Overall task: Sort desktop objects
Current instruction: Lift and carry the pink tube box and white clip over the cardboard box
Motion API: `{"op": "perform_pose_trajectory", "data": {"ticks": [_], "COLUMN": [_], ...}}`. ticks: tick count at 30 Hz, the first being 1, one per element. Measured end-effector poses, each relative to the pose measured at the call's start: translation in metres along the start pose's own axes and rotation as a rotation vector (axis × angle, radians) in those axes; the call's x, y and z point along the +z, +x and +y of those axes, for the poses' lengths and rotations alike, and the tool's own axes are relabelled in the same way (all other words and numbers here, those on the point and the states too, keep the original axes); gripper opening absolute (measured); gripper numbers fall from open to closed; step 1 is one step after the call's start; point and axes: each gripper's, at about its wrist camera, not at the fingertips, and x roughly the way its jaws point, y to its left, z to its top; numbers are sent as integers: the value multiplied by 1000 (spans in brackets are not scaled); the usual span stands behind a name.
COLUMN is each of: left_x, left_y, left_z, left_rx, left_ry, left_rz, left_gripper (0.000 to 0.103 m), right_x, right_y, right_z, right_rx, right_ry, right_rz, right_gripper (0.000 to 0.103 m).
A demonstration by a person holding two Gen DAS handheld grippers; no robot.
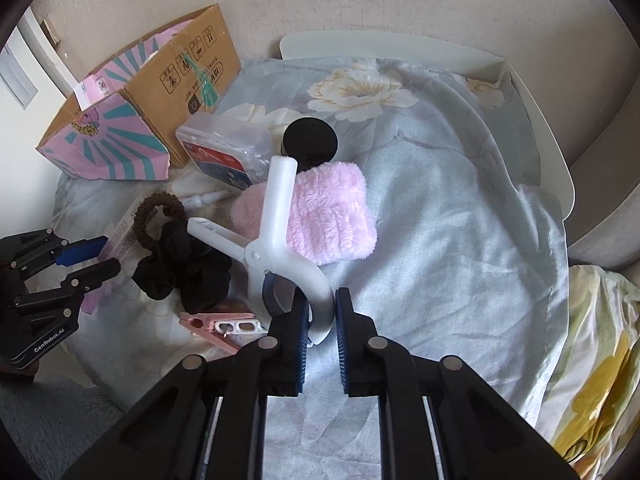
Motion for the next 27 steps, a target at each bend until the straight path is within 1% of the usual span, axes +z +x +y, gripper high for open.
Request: {"op": "perform_pose_trajectory", "data": {"ticks": [3,7,12,19,27], "left_x": [0,0,8,20,38], "left_y": [-9,-21,-33,-62,-92], "left_z": [10,20,21,30,42], "left_rx": [-29,-45,-39,-31,7], "left_ry": [-46,-91,-100,-131,-163], "left_rz": [-20,-48,-77,-126,-184], "left_gripper": [20,20,20,20,20], "right_x": [-3,-2,1,9,24], "right_y": [-7,-15,-27,-50,-81], "right_z": [2,3,2,7,25], "right_rx": [11,16,28,41,69], "right_ry": [5,6,5,-6,-46], "right_rz": [-24,-51,-89,-134,-206], "right_gripper": [12,12,12,12,12]}}
